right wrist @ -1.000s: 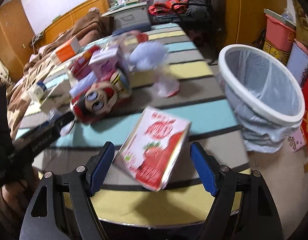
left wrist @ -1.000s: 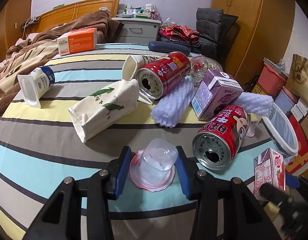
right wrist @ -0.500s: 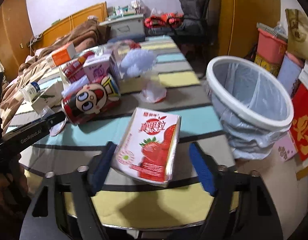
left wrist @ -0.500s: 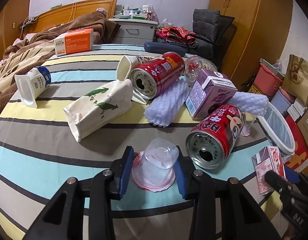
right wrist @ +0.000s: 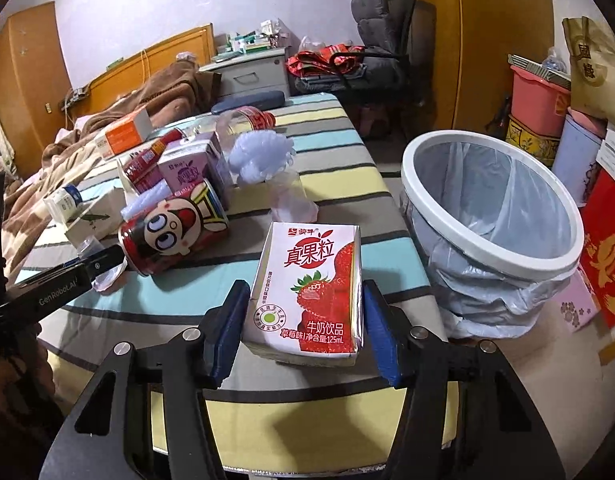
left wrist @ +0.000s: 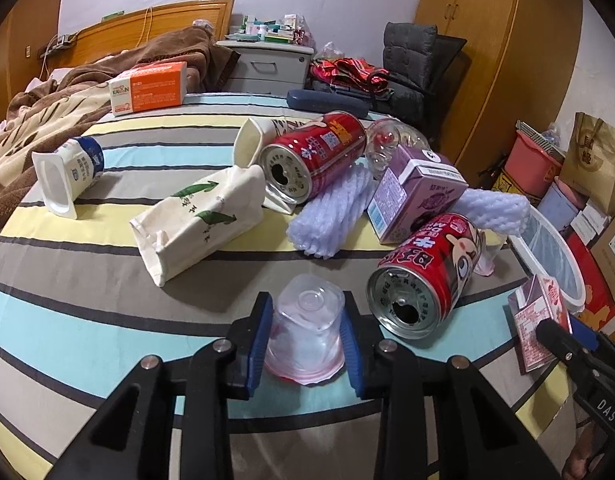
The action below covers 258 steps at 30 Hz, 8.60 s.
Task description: Collect trash
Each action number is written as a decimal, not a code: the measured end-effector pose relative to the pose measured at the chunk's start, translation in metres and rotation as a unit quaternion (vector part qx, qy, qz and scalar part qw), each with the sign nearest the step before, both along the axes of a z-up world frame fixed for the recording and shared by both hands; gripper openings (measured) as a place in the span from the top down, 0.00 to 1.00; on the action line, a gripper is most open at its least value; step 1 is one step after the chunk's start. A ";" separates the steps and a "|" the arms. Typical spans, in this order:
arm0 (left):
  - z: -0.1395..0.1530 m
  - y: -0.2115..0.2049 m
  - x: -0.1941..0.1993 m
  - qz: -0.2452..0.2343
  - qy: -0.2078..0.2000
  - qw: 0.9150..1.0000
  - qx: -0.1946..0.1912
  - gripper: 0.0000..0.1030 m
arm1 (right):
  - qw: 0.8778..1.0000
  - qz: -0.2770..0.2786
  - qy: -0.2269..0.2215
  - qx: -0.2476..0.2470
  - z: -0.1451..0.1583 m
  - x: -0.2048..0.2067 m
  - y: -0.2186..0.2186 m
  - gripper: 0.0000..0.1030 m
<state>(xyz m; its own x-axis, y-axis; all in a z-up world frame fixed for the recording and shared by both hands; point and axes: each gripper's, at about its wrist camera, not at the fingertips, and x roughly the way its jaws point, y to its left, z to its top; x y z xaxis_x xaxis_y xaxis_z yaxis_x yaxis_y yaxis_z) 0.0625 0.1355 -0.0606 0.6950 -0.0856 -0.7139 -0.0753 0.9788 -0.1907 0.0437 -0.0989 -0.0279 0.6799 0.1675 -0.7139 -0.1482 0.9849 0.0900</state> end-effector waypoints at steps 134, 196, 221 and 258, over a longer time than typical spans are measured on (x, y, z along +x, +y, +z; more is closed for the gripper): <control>0.013 -0.058 0.046 -0.162 0.008 0.987 0.011 0.32 | 0.987 0.149 0.014 0.060 0.027 0.091 -0.002 0.41; 0.023 -0.030 0.029 -0.087 0.006 0.996 -0.020 0.45 | 0.990 0.135 -0.016 0.046 0.028 0.079 0.000 0.77; 0.065 -0.081 0.018 -0.122 -0.048 0.991 0.002 0.47 | 0.990 0.062 -0.079 0.103 0.056 0.050 -0.054 0.77; 0.083 -0.287 0.111 -0.319 -0.059 0.946 -0.006 0.47 | 0.994 -0.106 -0.010 0.025 0.016 0.068 -0.187 0.77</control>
<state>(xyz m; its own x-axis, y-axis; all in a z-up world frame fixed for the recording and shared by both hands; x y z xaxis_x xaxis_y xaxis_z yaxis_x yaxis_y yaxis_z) 0.1732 -0.1514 0.0227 0.5744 -0.5221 -0.6304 0.5521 0.8157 -0.1726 0.1122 -0.2863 -0.0124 0.7170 0.0539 -0.6949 0.0605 0.9884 0.1392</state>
